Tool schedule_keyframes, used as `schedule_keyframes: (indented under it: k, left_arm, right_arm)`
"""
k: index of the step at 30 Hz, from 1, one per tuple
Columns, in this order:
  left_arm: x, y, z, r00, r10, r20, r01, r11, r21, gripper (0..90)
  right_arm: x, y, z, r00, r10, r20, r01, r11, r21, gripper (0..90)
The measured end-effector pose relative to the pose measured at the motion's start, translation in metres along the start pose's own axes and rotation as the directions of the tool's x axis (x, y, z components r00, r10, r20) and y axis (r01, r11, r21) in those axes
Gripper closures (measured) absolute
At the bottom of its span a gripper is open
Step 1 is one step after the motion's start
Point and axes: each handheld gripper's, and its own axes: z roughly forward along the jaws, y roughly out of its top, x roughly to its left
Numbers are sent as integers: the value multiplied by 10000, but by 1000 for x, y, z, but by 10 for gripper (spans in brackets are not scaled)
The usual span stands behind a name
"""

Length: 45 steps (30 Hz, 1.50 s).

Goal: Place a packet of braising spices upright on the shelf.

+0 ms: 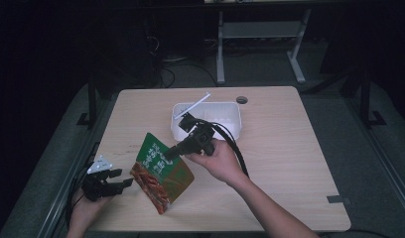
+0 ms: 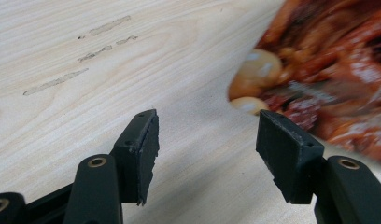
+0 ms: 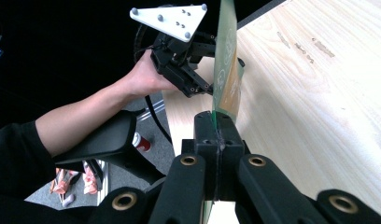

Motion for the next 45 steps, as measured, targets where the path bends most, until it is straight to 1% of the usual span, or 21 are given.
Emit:
schedule_keyframes:
  k: [3, 10, 12, 13, 16, 20, 22, 26, 30, 34, 36, 38, 41, 45]
  left_arm:
    - [0, 0, 0, 10000, -5, -2, 5, 10000, 0, 384]
    - [-1, 0, 0, 10000, 35, 15, -35, 10000, 28, 384]
    - [-1, 0, 1, 10000, 55, 17, -55, 10000, 45, 384]
    - [-1, 0, 1, 10000, 54, 14, -54, 10000, 42, 384]
    - [-1, 0, 1, 10000, 55, 14, -55, 10000, 42, 384]
    - [-1, 0, 1, 10000, 50, 10, -50, 10000, 45, 384]
    - [-1, 0, 1, 10000, 54, 9, -54, 10000, 48, 384]
    - [-1, 0, 1, 10000, 55, 9, -55, 10000, 39, 384]
    - [-2, 1, 1, 10000, 69, 17, -69, 10000, 39, 384]
    - [-2, 1, 1, 10000, 72, 30, -72, 10000, 39, 384]
    - [-2, 1, 1, 10000, 71, 31, -71, 10000, 38, 384]
    - [-2, 1, 1, 10000, 72, 32, -72, 10000, 35, 384]
    - [-2, 1, 2, 10000, 69, 36, -69, 10000, 40, 384]
    - [-2, 1, 2, 10000, 80, 34, -80, 10000, 52, 384]
  right_arm:
    - [4, 4, -7, 10000, 4, -7, -4, 10000, -29, 900]
    - [13, 12, -25, 9988, -162, 471, 168, 9998, -122, 900]
    - [15, 13, -30, 9981, -141, 595, 150, 9998, -143, 900]
    - [15, 14, -33, 9978, -204, 627, 216, 9996, -196, 900]
    - [16, 16, -39, 9975, -198, 684, 216, 9994, -255, 900]
    - [18, 18, -46, 9978, -53, 664, 71, 9996, -274, 900]
    - [18, 20, -48, 9981, -17, 621, 33, 9997, -261, 900]
    - [18, 24, -54, 9974, 27, 718, -7, 9996, -275, 900]
    - [19, 28, -61, 9958, 63, 917, -39, 9996, -263, 900]
    - [18, 32, -69, 9948, 99, 1010, -66, 9994, -336, 900]
    - [16, 34, -73, 9944, 137, 1044, -89, 9989, -461, 900]
    - [15, 35, -76, 9944, 267, 1025, -217, 9985, -497, 900]
    - [13, 37, -79, 9933, 324, 1110, -275, 9986, -449, 900]
    - [13, 38, -85, 9914, 361, 1257, -289, 9979, -585, 900]
